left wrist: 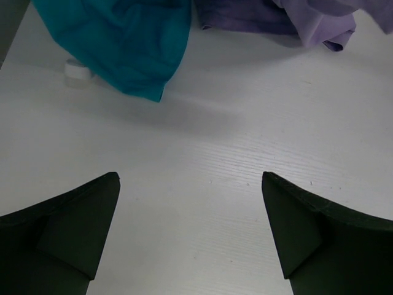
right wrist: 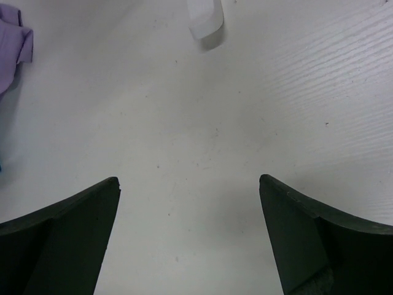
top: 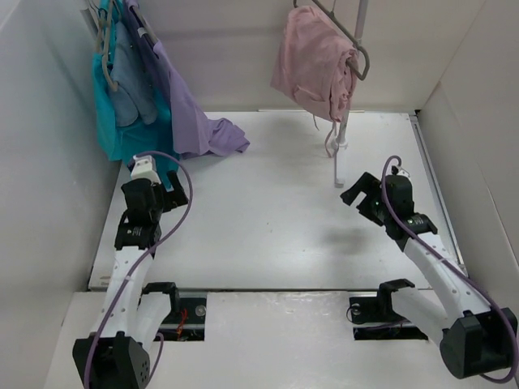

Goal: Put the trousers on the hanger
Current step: Reset both arms

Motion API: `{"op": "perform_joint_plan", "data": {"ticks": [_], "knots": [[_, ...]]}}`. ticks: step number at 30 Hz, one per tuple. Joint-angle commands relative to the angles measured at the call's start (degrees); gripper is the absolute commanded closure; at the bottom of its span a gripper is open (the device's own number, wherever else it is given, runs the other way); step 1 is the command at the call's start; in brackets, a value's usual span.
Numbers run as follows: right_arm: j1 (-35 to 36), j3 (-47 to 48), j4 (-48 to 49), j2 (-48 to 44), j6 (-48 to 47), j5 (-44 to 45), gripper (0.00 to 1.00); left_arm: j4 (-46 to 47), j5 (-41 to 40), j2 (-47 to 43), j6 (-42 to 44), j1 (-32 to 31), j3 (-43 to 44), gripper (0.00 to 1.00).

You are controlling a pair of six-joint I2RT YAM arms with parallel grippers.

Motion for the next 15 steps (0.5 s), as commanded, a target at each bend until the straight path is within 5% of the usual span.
{"op": "perform_joint_plan", "data": {"ticks": [1, 15], "knots": [[-0.17, 3.15, 1.72, 0.85, -1.15, 0.24, 0.0, 4.9, -2.98, -3.32, -2.76, 0.44, -2.52, 0.0], [-0.7, 0.86, 3.39, -2.75, -1.69, 0.85, 0.0, 9.03, -2.98, -16.33, -1.62, 0.44, -9.47, 0.0]]}}
